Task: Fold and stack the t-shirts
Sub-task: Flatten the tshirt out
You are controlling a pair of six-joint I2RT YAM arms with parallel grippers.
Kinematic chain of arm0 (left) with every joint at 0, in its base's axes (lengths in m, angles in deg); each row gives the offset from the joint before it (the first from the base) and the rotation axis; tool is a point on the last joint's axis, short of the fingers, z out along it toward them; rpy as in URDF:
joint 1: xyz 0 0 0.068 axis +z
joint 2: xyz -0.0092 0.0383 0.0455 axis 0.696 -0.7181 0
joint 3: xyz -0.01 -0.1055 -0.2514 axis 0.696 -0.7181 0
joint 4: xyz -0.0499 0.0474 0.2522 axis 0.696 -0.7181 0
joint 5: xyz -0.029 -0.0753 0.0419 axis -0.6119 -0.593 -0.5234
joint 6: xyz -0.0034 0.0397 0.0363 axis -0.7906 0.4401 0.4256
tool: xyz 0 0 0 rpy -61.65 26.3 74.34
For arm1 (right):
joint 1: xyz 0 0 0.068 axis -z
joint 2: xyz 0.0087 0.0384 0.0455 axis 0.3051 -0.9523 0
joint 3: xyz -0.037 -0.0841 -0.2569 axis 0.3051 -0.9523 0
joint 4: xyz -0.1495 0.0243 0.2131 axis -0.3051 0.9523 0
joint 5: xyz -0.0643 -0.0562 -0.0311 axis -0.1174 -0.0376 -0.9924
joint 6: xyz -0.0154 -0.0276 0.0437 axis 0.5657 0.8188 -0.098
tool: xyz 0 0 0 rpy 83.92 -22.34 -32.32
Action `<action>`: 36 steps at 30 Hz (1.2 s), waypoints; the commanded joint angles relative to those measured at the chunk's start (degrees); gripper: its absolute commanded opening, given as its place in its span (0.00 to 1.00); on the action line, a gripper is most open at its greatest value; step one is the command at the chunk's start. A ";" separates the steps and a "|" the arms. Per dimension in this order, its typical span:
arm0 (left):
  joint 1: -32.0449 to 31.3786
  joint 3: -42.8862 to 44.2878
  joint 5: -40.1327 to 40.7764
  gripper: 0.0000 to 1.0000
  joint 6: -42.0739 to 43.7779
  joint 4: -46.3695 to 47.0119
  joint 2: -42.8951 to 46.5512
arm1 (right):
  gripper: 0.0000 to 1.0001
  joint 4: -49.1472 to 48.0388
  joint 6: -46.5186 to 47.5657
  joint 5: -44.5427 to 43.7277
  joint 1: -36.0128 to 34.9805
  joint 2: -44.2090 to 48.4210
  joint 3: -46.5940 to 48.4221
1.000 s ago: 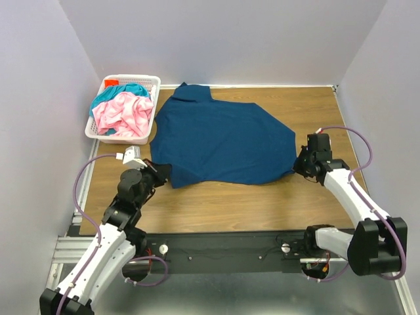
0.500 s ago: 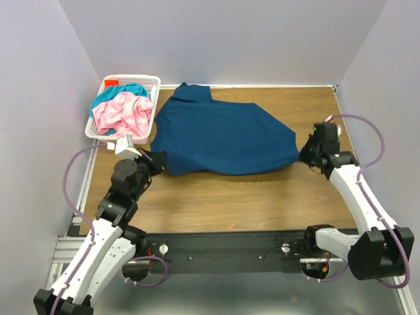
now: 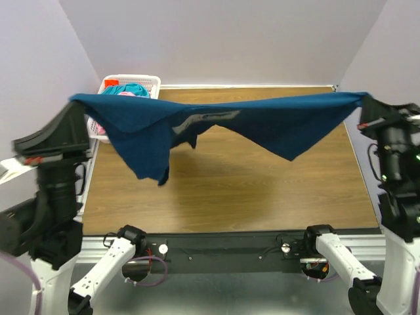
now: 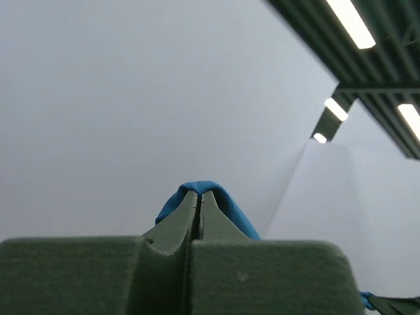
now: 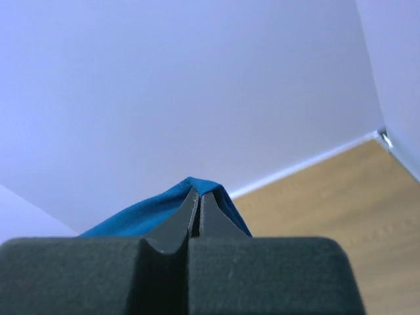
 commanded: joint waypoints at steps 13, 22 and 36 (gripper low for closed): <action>0.07 19.43 -11.23 0.00 11.32 1.70 -11.61 | 0.01 4.64 3.22 -7.30 0.27 2.87 9.36; 0.07 7.39 5.37 0.00 19.85 6.98 -28.83 | 0.01 3.60 1.38 -19.93 0.36 -11.18 -2.15; 0.86 46.24 7.33 0.98 17.92 -16.93 -93.02 | 0.96 -6.69 0.76 -12.67 6.34 -54.70 -4.90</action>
